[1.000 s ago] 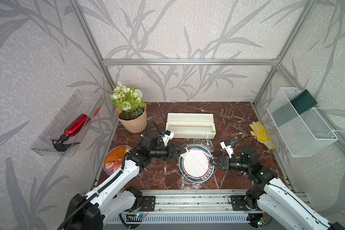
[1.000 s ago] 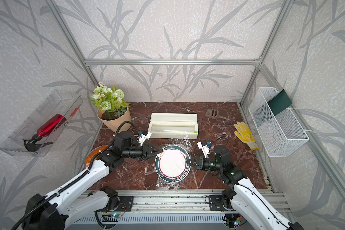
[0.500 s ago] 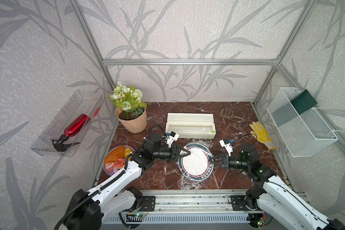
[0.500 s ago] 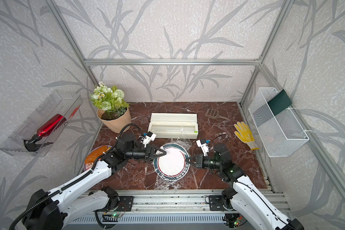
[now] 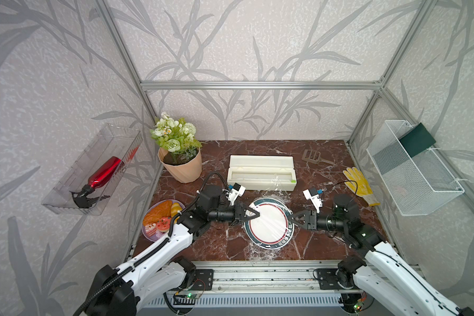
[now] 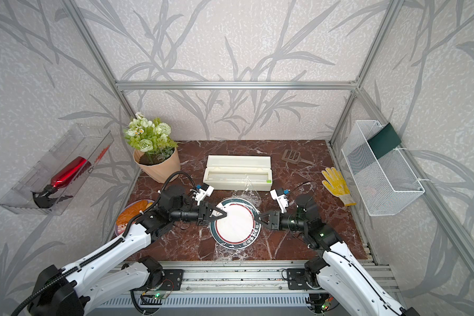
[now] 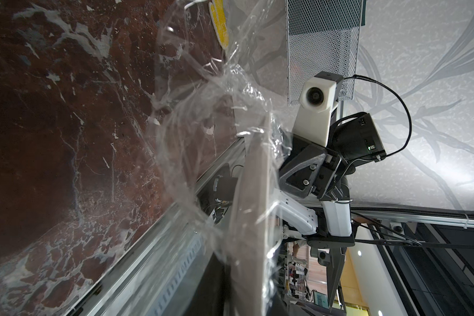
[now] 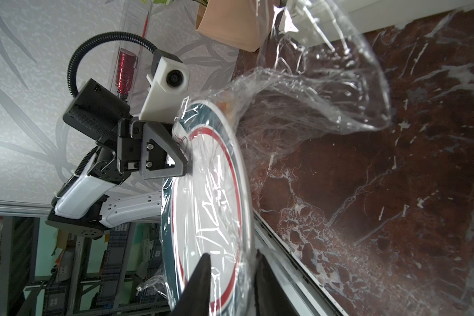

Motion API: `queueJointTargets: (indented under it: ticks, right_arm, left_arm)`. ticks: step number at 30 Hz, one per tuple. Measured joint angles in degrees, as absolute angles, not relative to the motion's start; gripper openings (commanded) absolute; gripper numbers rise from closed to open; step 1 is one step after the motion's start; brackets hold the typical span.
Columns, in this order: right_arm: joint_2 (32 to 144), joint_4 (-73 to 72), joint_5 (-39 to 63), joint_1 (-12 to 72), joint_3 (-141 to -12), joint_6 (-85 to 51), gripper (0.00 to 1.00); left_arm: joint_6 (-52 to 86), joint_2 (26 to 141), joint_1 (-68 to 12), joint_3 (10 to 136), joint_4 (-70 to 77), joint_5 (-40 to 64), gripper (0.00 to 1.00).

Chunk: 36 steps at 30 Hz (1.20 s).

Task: Wrap the plate with plastic wrap
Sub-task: Cover the plate with plastic wrap.

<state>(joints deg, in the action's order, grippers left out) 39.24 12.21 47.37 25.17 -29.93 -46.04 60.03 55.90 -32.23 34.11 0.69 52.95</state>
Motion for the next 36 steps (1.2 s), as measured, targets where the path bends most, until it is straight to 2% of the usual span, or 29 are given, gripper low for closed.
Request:
queueJointTargets:
  ticks: [7, 12, 16, 22, 25, 30, 36]
  right_arm:
    - [39.1, 23.5, 44.8, 23.6, -37.9, -40.1, 0.43]
    - [44.1, 28.4, 44.1, 21.3, -45.5, -36.5, 0.54]
    - [50.9, 28.3, 44.8, 21.3, -50.7, -35.2, 0.62]
    - [59.7, 23.1, 48.8, 21.5, -53.0, -37.4, 0.64]
    - [63.0, 19.5, 50.7, 22.2, -53.2, -39.4, 0.61]
    - [66.3, 16.5, 51.0, 23.3, -53.8, -40.8, 0.34]
    - [67.5, 17.6, 48.1, 23.3, -54.0, -39.3, 0.32]
  left_arm:
    - [58.3, 52.9, -32.2, 34.1, -2.9, 52.3, 0.16]
    - [56.0, 51.5, -32.2, 34.6, -6.2, 52.6, 0.16]
    - [54.8, 50.7, -32.2, 35.3, -7.9, 53.4, 0.16]
    - [53.6, 49.2, -32.4, 35.7, -8.6, 54.8, 0.16]
    - [53.5, 48.8, -32.6, 35.7, -8.9, 55.4, 0.16]
    - [52.9, 48.1, -32.6, 36.4, -9.3, 56.0, 0.16]
    - [52.4, 46.3, -32.6, 37.6, -9.4, 56.1, 0.15]
